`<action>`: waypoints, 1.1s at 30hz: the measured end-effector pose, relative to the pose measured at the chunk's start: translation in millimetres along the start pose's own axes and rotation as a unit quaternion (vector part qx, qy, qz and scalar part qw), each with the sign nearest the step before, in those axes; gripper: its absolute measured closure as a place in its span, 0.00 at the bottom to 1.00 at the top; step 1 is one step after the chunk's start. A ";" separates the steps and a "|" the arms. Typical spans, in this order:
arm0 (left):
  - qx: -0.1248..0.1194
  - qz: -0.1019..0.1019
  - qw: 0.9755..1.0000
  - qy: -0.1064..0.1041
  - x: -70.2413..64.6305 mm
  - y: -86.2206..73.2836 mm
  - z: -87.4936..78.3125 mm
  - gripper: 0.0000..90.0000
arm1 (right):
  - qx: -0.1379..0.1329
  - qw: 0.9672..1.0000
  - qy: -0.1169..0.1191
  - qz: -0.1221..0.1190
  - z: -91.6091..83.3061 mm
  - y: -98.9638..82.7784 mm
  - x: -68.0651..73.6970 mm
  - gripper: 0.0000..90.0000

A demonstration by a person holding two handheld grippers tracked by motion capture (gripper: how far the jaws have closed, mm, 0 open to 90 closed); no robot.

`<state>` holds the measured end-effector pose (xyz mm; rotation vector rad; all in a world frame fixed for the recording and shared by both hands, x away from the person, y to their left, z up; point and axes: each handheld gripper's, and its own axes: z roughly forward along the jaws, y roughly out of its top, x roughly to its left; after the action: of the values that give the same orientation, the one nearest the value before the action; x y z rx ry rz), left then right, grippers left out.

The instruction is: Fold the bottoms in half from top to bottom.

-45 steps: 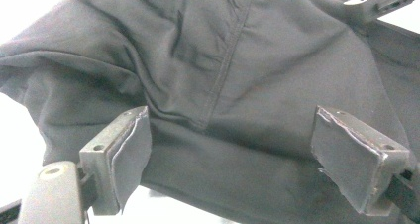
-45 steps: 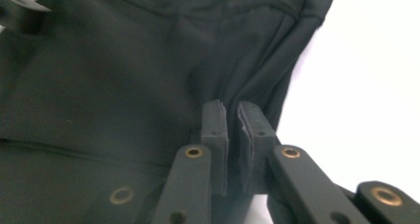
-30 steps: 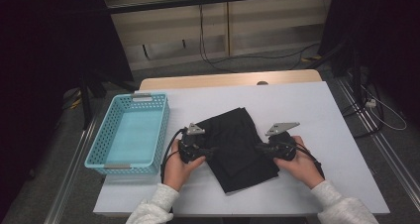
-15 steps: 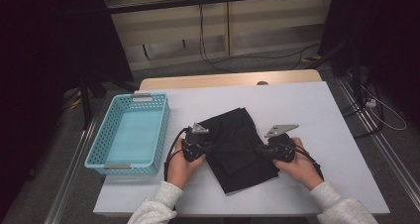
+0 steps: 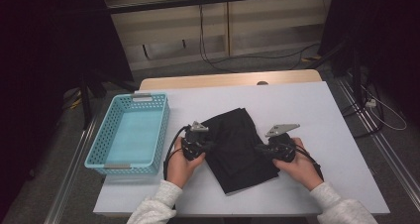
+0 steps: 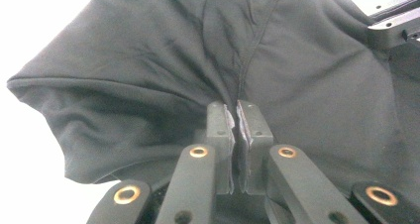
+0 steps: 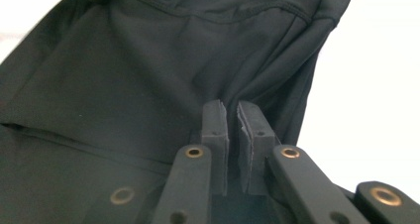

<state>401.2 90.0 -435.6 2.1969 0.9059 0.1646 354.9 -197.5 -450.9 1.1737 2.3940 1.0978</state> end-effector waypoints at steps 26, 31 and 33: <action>-0.005 -0.019 0.999 -0.047 -4.9 -0.5 -19.3 0.95 | -0.028 0.999 0.031 0.001 -29.5 -1.7 14.1 0.92; -0.002 -0.020 0.998 -0.051 -5.7 -0.3 -18.9 0.95 | -0.028 0.999 0.030 0.001 -31.0 -3.9 14.4 0.92; -0.002 -0.018 0.999 -0.051 -6.8 -0.4 -18.2 0.95 | -0.028 0.999 0.031 0.001 -31.1 -4.2 14.1 0.92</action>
<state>389.1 96.5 -421.7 2.1633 0.8878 0.0373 327.3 -204.5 -431.5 1.1400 2.3923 1.2110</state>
